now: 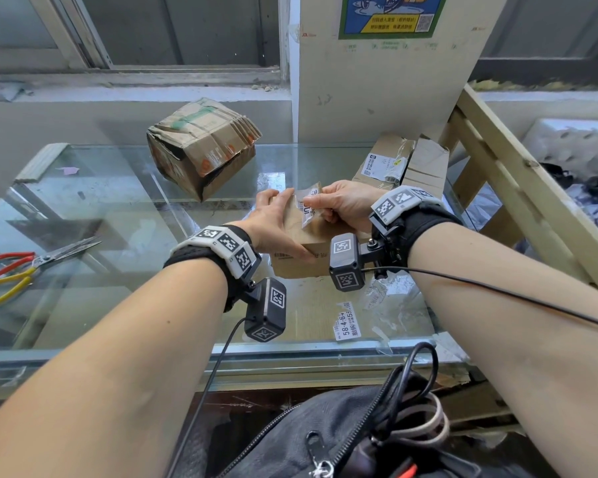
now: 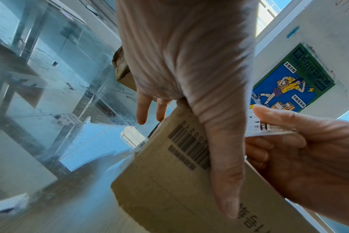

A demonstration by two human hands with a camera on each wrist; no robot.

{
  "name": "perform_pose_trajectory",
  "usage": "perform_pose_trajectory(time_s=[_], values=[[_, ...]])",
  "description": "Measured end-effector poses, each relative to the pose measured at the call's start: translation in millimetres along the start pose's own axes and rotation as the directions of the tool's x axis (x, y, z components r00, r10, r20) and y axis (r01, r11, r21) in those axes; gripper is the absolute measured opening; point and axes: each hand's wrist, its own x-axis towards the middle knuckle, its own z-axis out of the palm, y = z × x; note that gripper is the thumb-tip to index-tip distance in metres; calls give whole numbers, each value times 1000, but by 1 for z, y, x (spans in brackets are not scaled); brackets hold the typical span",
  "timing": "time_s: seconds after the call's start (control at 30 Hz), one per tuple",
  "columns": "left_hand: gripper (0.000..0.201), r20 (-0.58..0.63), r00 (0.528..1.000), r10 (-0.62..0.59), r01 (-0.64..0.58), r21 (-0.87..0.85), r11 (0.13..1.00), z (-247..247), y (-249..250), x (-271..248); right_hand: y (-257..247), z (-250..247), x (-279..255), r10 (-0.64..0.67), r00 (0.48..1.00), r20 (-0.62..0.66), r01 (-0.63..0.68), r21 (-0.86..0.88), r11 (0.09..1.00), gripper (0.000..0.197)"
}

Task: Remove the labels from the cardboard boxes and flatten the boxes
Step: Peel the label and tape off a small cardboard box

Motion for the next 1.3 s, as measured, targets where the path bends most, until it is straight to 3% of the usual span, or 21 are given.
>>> perform_pose_trajectory(time_s=[0.4,0.8,1.3], values=[[134,-12,1000,2,-2,-14,1000,1,-1,2,3,-4,0,-17,1000,3,17,73,997,42],[134,-28,1000,4,-5,-38,999,2,-3,4,8,-4,1,-45,999,8,43,159,986,59],[134,-21,1000,1,-2,-41,999,2,-3,4,9,-7,0,-27,999,16,22,260,965,54]])
